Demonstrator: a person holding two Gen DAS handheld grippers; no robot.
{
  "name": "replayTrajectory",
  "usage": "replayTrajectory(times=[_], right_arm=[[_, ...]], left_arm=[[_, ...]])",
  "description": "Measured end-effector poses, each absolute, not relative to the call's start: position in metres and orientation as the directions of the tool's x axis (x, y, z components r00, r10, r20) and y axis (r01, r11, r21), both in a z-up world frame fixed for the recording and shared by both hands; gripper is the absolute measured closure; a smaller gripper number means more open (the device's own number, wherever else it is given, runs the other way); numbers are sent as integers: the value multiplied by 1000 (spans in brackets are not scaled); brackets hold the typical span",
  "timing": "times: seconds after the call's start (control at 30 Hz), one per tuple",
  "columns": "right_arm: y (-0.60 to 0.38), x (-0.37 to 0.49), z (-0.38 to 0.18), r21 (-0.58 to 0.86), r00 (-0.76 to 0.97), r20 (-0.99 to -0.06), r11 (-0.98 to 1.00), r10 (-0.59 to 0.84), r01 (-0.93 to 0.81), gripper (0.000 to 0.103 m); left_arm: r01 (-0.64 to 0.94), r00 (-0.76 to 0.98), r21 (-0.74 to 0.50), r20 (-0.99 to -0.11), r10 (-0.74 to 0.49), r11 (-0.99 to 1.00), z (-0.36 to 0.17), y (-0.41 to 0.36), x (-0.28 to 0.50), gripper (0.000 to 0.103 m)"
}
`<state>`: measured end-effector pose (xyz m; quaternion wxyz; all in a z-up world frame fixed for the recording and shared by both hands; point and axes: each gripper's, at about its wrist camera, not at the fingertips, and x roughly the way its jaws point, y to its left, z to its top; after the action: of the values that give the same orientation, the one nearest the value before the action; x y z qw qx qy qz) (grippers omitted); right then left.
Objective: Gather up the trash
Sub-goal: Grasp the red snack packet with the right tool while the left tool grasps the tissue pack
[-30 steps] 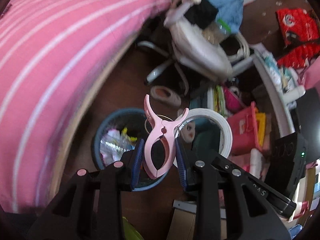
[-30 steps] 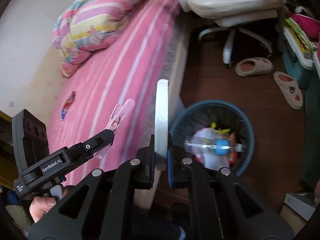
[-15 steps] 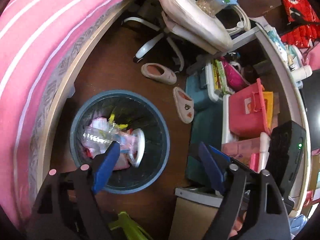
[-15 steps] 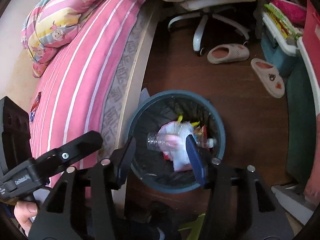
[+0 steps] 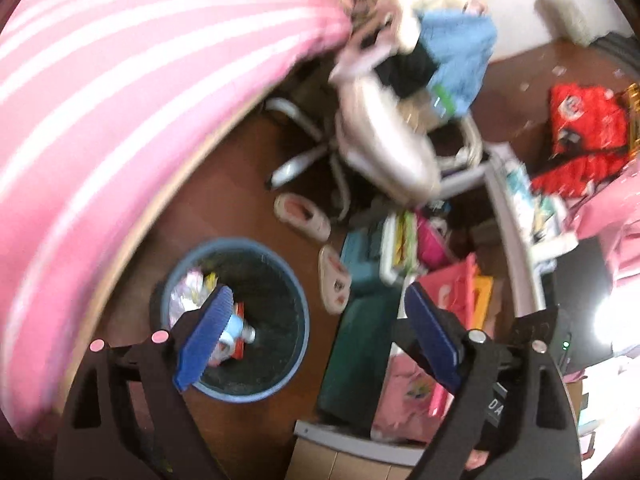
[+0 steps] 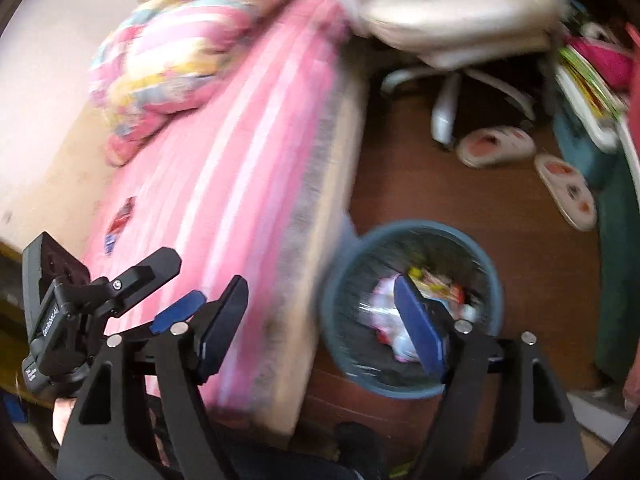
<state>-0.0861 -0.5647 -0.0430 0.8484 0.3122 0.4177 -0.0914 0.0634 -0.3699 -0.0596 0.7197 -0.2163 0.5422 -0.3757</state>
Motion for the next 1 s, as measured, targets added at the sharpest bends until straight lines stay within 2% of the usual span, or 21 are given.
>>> replayTrajectory(times=[0.2,0.37,0.53,0.77,1.0], right_arm=[[-477,-14,-5,460,674,-706,865,219,201,17],[-400,68,-8,472,633,-706,878,319,84,17],[-328,153,-23,441,597,-721,898,352,4,16],[-244,280,-47,413,553,-745,909,374,-58,16],[-200,373,-60,400,543,-751,913,374,-77,16]], left_arm=[[265,338,-702,-575,-745,662,-18,-250,104,15],[147,449,-691,-591,-670,708,-25,-145,146,14],[17,540,-640,-641,-546,768,-51,-42,206,14],[-83,593,-605,-669,-449,792,-82,38,304,14],[-84,620,-542,-686,-382,836,-91,66,382,14]])
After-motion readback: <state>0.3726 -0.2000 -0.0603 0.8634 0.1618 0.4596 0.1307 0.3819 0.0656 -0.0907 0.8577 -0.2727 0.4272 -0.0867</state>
